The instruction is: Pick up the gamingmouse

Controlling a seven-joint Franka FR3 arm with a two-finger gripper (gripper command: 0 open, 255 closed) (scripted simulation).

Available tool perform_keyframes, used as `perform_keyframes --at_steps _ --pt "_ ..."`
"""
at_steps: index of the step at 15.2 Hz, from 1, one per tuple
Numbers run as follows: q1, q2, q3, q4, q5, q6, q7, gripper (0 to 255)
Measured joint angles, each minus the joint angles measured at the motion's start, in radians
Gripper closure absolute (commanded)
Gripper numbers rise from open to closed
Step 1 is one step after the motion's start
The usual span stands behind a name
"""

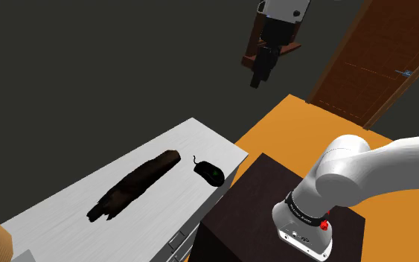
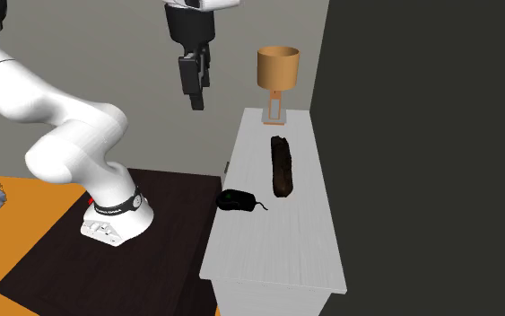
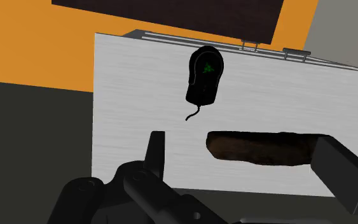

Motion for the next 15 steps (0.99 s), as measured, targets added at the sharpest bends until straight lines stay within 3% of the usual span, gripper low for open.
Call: perform_keyframes --at_steps 6,15 --pt "0.000 0.018 0.042 -0.110 0.017 0.132 0.048 0" --pt "0.000 0.162 0.130 -0.299 0.047 0.474 0.145 0"
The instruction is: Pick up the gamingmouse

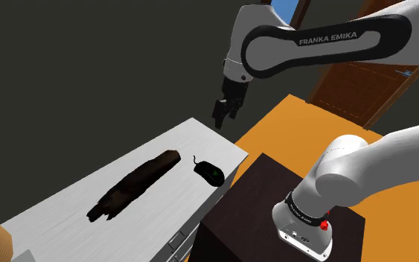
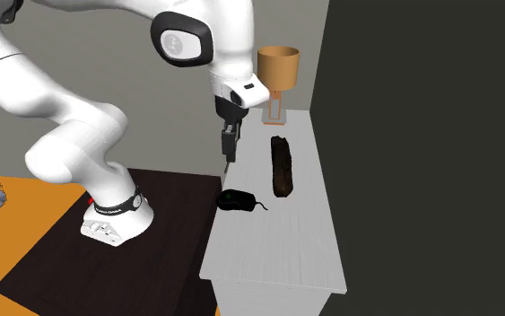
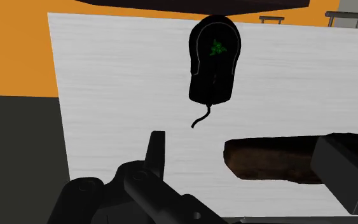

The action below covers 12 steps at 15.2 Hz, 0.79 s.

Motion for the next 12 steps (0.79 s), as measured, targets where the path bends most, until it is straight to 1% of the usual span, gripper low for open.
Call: perform_keyframes --at_steps 6,9,12 --pt "-0.006 0.151 0.054 -0.070 0.004 0.226 0.070 0" --pt "-0.013 0.274 0.086 -0.066 -0.009 0.348 0.120 0" --pt "-0.026 0.409 0.111 -0.056 -0.041 0.473 0.176 0"
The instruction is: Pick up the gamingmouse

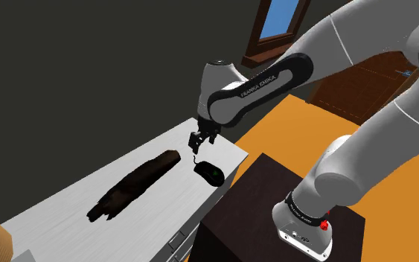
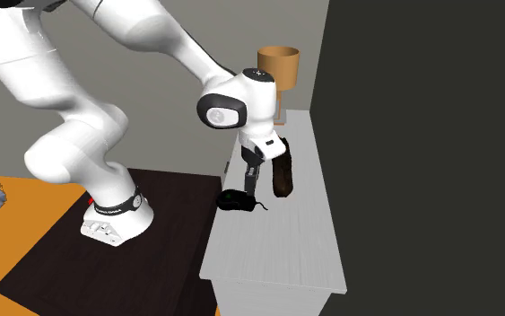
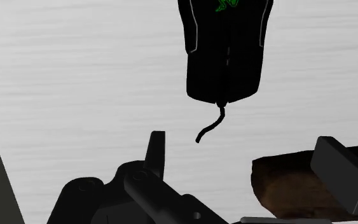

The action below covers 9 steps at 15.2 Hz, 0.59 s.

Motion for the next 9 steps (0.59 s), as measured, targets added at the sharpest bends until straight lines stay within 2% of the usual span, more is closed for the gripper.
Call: perform_keyframes --at_steps 5,9 --pt "-0.011 0.192 0.016 0.034 -0.089 0.155 0.110 0" --pt "-0.013 0.267 0.006 0.038 -0.129 0.224 0.136 0"
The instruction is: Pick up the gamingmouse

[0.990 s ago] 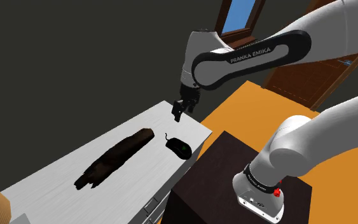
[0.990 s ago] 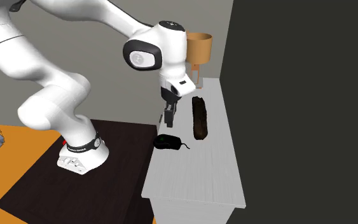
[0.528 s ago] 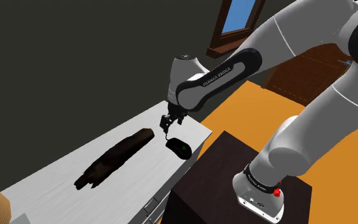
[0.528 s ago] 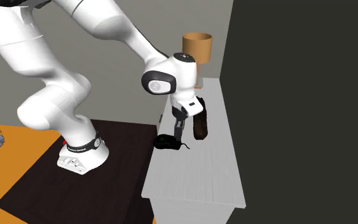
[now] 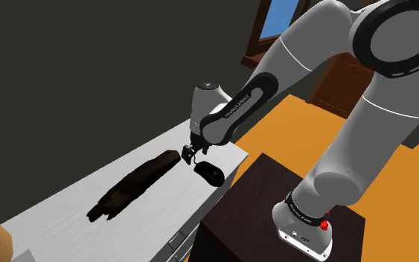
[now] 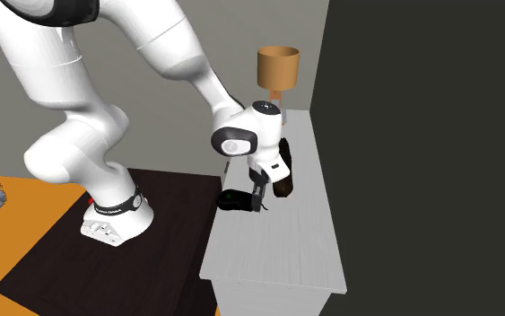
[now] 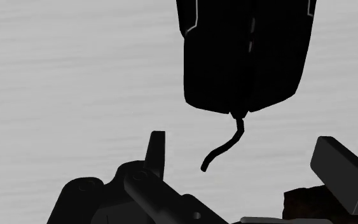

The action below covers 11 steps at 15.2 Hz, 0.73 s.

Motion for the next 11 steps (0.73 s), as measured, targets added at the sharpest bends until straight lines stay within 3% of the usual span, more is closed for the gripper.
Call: perform_keyframes --at_steps 3,4,11 --pt "0.005 0.044 -0.007 0.001 -0.026 0.042 0.022 0" --pt "0.006 0.049 -0.009 0.001 -0.029 0.047 0.023 255" --pt "0.006 0.055 -0.010 0.001 -0.032 0.052 0.025 255"
